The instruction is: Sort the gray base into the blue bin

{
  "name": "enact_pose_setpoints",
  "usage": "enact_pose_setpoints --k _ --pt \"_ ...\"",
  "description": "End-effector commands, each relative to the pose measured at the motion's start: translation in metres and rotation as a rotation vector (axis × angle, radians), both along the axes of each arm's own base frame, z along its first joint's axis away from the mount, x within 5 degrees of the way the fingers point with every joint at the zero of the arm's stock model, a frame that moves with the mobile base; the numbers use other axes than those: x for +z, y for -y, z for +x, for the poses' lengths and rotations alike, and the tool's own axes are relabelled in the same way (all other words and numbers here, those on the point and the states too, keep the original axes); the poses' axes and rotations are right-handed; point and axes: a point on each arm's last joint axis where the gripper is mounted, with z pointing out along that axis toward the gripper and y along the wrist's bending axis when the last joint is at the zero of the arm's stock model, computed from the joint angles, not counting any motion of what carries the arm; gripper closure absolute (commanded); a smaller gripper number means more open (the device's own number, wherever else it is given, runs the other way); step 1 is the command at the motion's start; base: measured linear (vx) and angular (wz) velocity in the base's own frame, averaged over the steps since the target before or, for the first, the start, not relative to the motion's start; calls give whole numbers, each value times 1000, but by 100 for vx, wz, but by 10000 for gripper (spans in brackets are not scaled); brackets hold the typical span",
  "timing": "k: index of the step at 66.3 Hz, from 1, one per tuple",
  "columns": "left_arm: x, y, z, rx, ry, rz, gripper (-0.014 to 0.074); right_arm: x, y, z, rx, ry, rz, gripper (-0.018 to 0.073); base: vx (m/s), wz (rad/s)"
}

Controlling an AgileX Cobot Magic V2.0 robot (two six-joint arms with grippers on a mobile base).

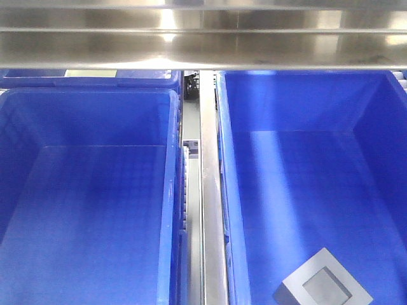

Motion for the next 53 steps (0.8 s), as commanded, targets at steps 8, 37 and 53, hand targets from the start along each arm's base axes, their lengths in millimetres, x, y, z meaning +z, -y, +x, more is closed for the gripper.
enact_pose_setpoints --k 8,37,53 --pt "5 -6 1 118 93 -67 603 0 0 2 1 14 -17 564 0 0" --pt "-41 -7 25 844 318 -54 603 0 0 2 1 14 -17 564 0 0" --pt "-85 -13 42 1048 263 11 603 0 0 2 1 14 -17 564 0 0"
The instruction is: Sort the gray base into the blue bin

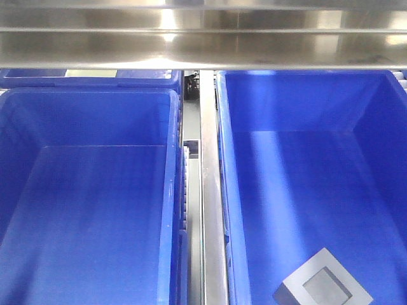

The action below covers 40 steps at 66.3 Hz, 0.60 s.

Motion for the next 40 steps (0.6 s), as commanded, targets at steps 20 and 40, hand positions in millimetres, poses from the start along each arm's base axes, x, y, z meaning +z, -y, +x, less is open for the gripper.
enact_pose_setpoints --k 20,40 --pt "-20 -2 5 59 53 -53 603 0 0 2 1 15 -17 564 0 0" --pt "-22 -2 5 56 51 -89 603 0 0 2 1 15 -17 564 0 0"
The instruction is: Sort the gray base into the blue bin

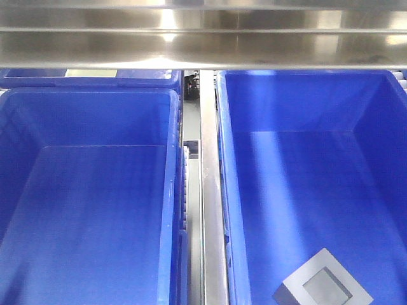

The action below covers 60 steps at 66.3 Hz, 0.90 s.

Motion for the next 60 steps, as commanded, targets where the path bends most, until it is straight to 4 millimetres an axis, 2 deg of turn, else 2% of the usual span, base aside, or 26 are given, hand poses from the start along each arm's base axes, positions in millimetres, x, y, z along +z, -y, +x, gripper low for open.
enact_pose_setpoints --k 1,60 --pt "15 0 -2 2 112 -25 603 0 0 2 1 16 -17 564 0 0" --pt "15 0 -2 2 114 -83 603 0 0 2 1 16 -17 564 0 0"
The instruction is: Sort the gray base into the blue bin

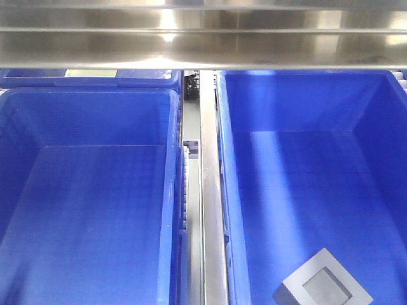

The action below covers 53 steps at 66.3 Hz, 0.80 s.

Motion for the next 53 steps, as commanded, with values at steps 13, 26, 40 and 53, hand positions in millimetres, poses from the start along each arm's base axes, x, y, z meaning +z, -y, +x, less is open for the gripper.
enact_pose_setpoints --k 13,26,40,53 --pt "15 0 -2 6 114 -25 603 0 0 2 1 17 -18 564 0 0" --pt "15 0 -2 6 113 -25 603 0 0 2 1 17 -18 564 0 0" --pt "15 0 -2 6 113 -25 603 0 0 2 1 17 -18 564 0 0" --pt "14 0 -2 6 112 -25 603 0 0 2 1 17 -18 564 0 0"
